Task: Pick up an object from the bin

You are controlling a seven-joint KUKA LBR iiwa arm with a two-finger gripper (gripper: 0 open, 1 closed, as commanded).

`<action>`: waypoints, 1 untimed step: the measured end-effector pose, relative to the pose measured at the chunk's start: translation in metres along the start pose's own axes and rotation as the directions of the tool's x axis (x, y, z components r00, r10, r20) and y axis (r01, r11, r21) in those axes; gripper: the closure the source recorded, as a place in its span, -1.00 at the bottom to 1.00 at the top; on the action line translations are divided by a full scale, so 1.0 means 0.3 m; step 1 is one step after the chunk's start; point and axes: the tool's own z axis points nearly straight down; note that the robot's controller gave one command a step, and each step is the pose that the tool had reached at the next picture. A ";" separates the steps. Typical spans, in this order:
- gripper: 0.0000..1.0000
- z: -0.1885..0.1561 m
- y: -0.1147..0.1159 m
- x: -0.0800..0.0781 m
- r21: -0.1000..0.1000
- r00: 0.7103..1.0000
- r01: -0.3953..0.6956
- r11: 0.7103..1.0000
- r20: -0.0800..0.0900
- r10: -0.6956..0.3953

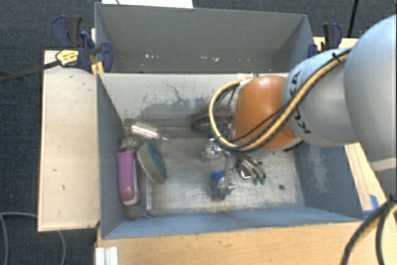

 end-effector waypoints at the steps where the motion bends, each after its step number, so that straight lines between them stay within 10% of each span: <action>1: 1.00 -0.006 -0.006 -0.006 0.000 1.000 -0.002 1.000 0.006 0.002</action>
Offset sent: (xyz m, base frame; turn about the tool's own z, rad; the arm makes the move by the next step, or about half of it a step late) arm 0.0000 0.0000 0.0000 0.0000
